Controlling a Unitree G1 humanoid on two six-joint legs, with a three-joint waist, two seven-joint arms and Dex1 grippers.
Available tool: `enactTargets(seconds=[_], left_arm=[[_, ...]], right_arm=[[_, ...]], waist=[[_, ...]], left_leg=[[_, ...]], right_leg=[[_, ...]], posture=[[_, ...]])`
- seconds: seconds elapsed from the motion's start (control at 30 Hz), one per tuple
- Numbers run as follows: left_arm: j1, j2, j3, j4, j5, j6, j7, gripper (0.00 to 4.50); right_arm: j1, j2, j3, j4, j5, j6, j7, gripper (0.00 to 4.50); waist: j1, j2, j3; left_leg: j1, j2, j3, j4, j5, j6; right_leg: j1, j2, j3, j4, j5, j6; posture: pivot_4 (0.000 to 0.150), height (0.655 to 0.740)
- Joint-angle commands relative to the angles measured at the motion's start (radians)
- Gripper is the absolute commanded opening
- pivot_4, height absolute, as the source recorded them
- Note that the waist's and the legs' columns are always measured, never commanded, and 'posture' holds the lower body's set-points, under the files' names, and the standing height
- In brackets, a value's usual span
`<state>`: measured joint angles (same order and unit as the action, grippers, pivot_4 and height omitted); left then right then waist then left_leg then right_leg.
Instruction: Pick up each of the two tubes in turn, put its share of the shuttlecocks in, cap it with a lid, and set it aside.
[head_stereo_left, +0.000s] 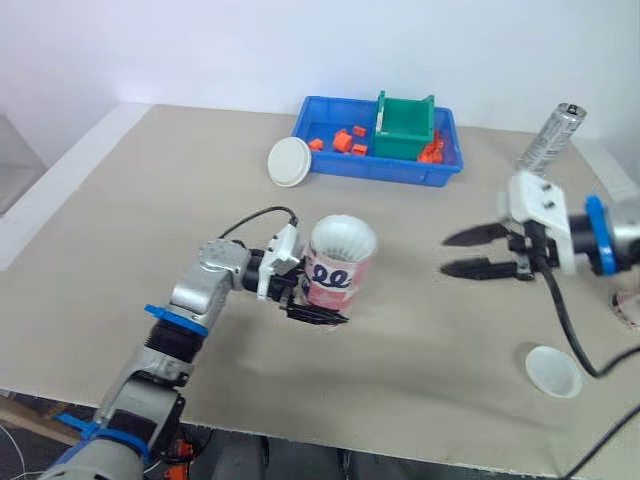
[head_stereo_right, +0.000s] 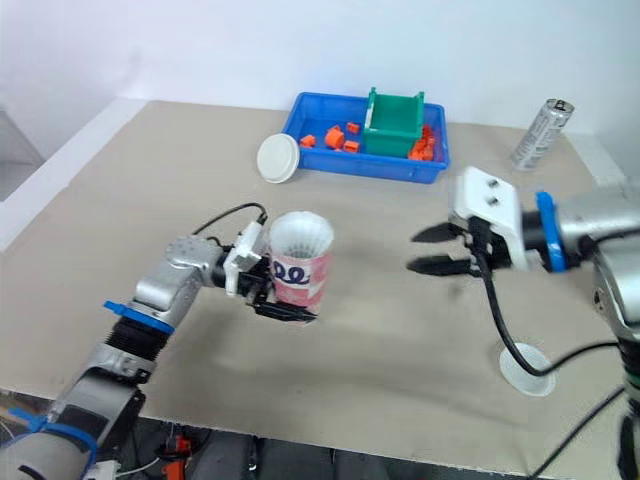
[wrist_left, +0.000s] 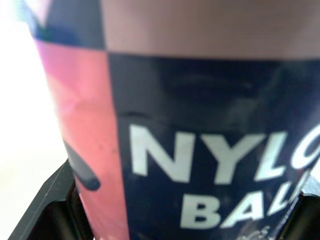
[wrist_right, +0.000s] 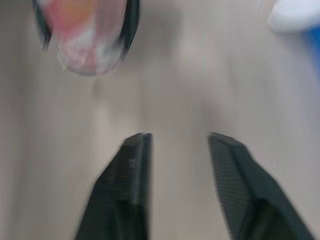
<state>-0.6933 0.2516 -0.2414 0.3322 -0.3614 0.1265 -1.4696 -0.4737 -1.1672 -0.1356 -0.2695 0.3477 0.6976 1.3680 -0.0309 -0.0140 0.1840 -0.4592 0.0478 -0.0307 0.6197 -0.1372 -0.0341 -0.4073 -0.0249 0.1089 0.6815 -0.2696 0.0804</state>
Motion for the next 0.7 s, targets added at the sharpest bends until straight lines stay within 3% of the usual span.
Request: enactTargets(seconds=[0.03,0.27,0.7], left_arm=[[0.001,-0.057,-0.003,0.127,0.055,-0.168,0.035,3.85],[-0.035,-0.14,-0.008,0.361,0.129,-0.347,0.058,3.85],[-0.03,-0.146,-0.017,0.46,0.199,-0.463,0.057,3.85]], right_arm=[[0.08,-0.079,-0.091,0.046,-0.034,-0.064,-0.01,2.67],[0.316,-0.211,-0.191,0.27,-0.132,-0.278,0.064,2.67],[0.402,-0.203,-0.073,0.472,-0.199,-0.386,0.048,2.67]], waist=[[-0.004,0.0,0.0],[-0.008,0.001,0.0],[-0.016,0.003,-0.002]], left_leg=[[0.001,0.0,0.0,0.0,0.0,0.0],[0.003,0.0,0.002,0.002,0.0,0.0],[0.005,0.0,0.003,0.002,0.001,0.0]], right_leg=[[0.0,0.0,0.0,0.0,-0.001,0.002],[0.001,0.0,0.002,0.0,0.0,-0.002],[0.003,0.0,0.003,0.0,0.0,-0.001]], posture=[[0.15,0.7275],[0.15,0.7275],[0.15,0.7275]])
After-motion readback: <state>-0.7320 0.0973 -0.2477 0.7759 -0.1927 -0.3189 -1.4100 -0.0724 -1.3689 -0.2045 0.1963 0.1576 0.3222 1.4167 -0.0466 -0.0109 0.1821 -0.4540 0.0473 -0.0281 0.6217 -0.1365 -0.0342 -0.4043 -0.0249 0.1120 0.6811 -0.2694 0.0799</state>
